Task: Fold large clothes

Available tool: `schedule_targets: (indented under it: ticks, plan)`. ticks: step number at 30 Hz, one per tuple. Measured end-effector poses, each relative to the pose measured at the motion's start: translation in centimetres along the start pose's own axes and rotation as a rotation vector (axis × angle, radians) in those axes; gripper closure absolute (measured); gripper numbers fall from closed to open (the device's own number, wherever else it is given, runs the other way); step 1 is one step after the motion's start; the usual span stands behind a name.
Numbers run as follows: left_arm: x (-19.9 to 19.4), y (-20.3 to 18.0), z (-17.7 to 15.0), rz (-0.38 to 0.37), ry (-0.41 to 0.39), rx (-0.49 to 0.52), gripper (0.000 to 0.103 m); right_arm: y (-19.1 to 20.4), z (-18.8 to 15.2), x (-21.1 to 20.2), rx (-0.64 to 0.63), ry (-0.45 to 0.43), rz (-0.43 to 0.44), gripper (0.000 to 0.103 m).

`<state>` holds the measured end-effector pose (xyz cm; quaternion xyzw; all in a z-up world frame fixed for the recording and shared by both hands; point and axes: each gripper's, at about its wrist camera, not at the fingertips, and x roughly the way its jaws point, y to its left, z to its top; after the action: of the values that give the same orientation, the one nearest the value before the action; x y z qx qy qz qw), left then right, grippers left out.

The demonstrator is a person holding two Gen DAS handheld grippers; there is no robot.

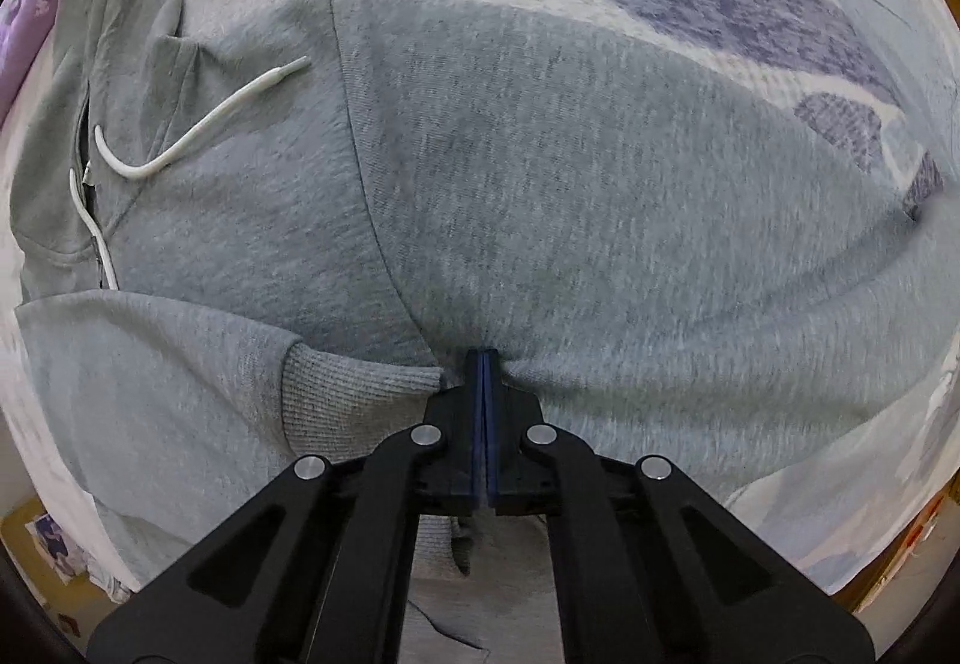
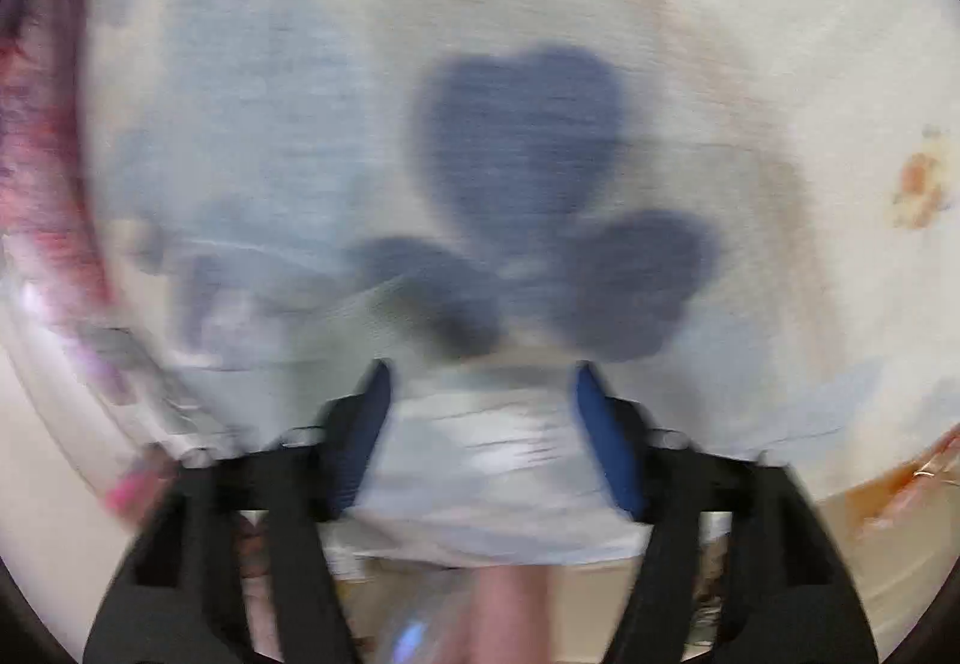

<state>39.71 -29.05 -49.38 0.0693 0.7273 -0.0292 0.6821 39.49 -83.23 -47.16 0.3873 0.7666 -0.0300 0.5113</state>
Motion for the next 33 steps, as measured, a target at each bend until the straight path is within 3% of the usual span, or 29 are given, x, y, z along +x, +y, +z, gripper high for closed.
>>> schedule_targets:
  ticks: [2, 5, 7, 9, 10, 12, 13, 14, 18, 19, 21, 23, 24, 26, 27, 29, 31, 33]
  plan:
    - [0.0, 0.0, 0.1, -0.017, 0.000, -0.010, 0.102, 1.9, -1.7, 0.6, -0.133, -0.048, 0.093, 0.034]
    - [0.1, 0.5, -0.2, -0.034, -0.004, -0.034, 0.102, 3.4, -2.4, 1.7, -0.242, -0.165, 0.020, 0.028]
    - [0.1, 0.3, -0.2, -0.034, -0.009, -0.032, 0.102, 3.0, -2.3, 2.9, -0.192, -0.225, 0.085, 0.028]
    - [0.0, 0.1, -0.3, -0.034, -0.012, -0.028, 0.102, 3.3, -1.9, 3.5, -0.104, -0.278, 0.238, 0.027]
    - [0.0, 0.0, -0.3, -0.035, -0.012, -0.030, 0.102, 4.0, -1.7, 3.7, -0.112, -0.306, 0.280, 0.030]
    - [-0.2, 0.8, -0.8, -0.038, -0.017, -0.040, 0.102, 5.7, -1.2, 4.8, -0.121, -0.365, 0.124, 0.048]
    - [-0.2, 0.8, -0.9, -0.038, -0.021, -0.050, 0.102, 6.2, -1.6, 5.7, -0.098, -0.386, 0.042, 0.068]
    - [-0.3, 0.7, -1.0, -0.037, -0.021, -0.055, 0.102, 7.0, -1.8, 5.3, -0.094, -0.390, -0.007, 0.079]
    - [-1.1, 0.8, -1.4, -0.023, -0.002, -0.041, 0.102, 6.7, -5.1, 0.2, -0.108, -0.368, -0.015, 0.084]
    - [-1.2, 0.9, -1.3, -0.025, 0.003, -0.044, 0.102, 6.2, -5.5, -0.5, -0.086, -0.358, -0.023, 0.084]
    - [-1.3, 0.8, -0.8, -0.025, 0.008, -0.064, 0.102, 3.9, -5.9, -0.7, -0.020, -0.318, -0.084, 0.073]
    - [-1.2, 0.4, -0.5, -0.006, 0.006, -0.059, 0.102, -0.4, -6.9, 0.2, 0.063, -0.297, -0.333, 0.058]
    - [-1.2, 0.2, -0.5, 0.002, 0.004, -0.052, 0.102, -1.5, -7.5, 0.3, 0.078, -0.308, -0.329, 0.055]
    - [-1.3, -0.4, -0.4, 0.013, 0.000, -0.040, 0.102, -3.4, -8.1, 1.0, 0.122, -0.333, -0.112, 0.052]
    - [-1.3, -0.6, -0.4, 0.013, -0.004, -0.032, 0.102, -3.9, -8.3, 1.6, 0.143, -0.326, 0.037, 0.052]
    - [-1.5, -0.9, -0.5, 0.003, -0.006, -0.033, 0.102, -3.1, -8.3, 2.4, 0.086, -0.352, 0.178, 0.040]
    - [-1.6, -0.5, -0.4, -0.019, -0.009, -0.062, 0.102, -1.0, -7.7, 3.6, 0.009, -0.409, 0.074, 0.033]
    - [-1.6, 0.1, -0.5, -0.026, -0.010, -0.075, 0.102, 0.1, -6.5, 5.8, -0.020, -0.363, 0.067, 0.035]
